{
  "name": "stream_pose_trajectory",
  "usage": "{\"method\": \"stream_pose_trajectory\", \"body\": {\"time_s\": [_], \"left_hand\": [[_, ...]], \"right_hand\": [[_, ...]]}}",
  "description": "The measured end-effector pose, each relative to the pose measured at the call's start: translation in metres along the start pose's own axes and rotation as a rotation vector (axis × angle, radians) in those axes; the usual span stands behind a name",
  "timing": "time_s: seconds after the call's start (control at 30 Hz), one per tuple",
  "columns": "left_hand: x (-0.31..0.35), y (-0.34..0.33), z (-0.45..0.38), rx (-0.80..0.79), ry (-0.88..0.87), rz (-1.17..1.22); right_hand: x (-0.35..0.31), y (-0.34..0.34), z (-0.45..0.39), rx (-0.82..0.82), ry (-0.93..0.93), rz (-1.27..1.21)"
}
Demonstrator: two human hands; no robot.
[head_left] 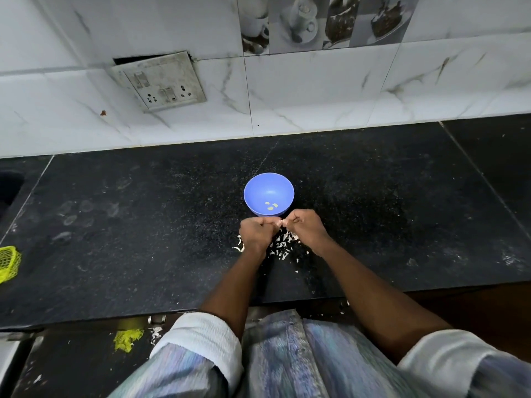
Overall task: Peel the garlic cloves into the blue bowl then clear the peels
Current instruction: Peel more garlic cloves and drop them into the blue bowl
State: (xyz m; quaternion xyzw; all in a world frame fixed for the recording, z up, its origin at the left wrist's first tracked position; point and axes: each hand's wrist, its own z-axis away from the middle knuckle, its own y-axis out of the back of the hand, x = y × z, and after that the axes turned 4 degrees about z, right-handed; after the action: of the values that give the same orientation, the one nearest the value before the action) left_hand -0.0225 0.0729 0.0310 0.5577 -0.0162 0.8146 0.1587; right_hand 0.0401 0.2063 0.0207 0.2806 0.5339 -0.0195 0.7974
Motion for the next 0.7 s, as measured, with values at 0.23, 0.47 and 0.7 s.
{"method": "stream_pose_trajectory", "body": {"time_s": [0.23, 0.47, 0.7], "left_hand": [[-0.015, 0.012, -0.008, -0.056, -0.643, -0.583], [0.006, -0.004, -0.010, 0.045, 0.117, -0.100], [-0.005, -0.001, -0.010, -0.012, 0.055, -0.001]], "right_hand": [[-0.009, 0.007, -0.001, -0.263, -0.362, -0.372], [0.001, -0.002, -0.005, 0.058, 0.282, 0.212], [0.005, -0.004, -0.013, -0.047, 0.084, 0.031]]}}
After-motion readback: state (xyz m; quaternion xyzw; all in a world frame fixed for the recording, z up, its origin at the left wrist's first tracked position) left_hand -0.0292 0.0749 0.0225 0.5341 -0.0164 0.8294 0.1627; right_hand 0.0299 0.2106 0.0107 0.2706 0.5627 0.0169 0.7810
